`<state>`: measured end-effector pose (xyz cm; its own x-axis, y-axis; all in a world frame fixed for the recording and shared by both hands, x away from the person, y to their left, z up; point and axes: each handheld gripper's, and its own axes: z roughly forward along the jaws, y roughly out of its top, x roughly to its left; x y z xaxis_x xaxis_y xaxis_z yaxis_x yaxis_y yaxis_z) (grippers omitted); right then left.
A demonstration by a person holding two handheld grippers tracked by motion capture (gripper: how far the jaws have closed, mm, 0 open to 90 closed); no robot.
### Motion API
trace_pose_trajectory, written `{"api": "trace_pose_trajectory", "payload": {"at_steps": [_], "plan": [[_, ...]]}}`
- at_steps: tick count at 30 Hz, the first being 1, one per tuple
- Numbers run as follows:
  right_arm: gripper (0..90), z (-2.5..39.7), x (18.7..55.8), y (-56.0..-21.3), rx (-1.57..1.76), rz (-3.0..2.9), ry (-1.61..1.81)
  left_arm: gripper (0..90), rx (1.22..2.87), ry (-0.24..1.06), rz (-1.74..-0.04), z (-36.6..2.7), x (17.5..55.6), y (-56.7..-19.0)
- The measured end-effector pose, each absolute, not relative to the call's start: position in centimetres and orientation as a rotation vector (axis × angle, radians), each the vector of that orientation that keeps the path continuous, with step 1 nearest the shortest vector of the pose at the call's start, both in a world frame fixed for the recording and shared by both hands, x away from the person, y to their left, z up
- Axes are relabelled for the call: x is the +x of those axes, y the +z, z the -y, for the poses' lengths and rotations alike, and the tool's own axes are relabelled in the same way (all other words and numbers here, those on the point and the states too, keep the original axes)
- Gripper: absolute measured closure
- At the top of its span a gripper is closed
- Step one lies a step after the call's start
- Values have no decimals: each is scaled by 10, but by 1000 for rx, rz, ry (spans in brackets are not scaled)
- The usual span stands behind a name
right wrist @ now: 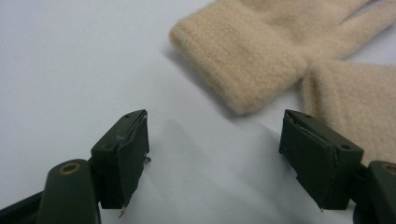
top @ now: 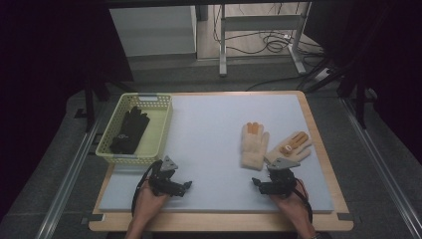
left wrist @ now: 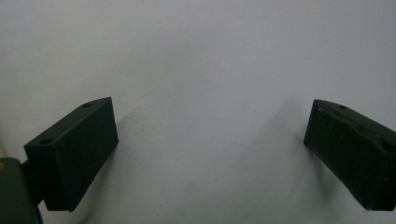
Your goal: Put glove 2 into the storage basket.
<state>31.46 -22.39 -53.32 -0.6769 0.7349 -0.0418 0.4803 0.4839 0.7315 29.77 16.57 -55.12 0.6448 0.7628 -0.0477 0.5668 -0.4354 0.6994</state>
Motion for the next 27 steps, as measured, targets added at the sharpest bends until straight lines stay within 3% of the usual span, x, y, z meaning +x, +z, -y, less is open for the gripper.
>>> {"api": "trace_pose_trajectory", "payload": {"at_steps": [13,18,23,27], "plan": [[291,224,313,-530,1043,-2398,1058,29,2164,368,-1024,-166,297,-551],[379,222,313,-517,1021,-2404,1090,29,2164,368,-1024,-166,297,-551],[478,220,333,-500,997,-2398,1057,29,2165,368,-1023,-166,297,-551],[480,216,355,-494,994,-2385,1029,29,2165,368,-1023,-166,297,-551]]}}
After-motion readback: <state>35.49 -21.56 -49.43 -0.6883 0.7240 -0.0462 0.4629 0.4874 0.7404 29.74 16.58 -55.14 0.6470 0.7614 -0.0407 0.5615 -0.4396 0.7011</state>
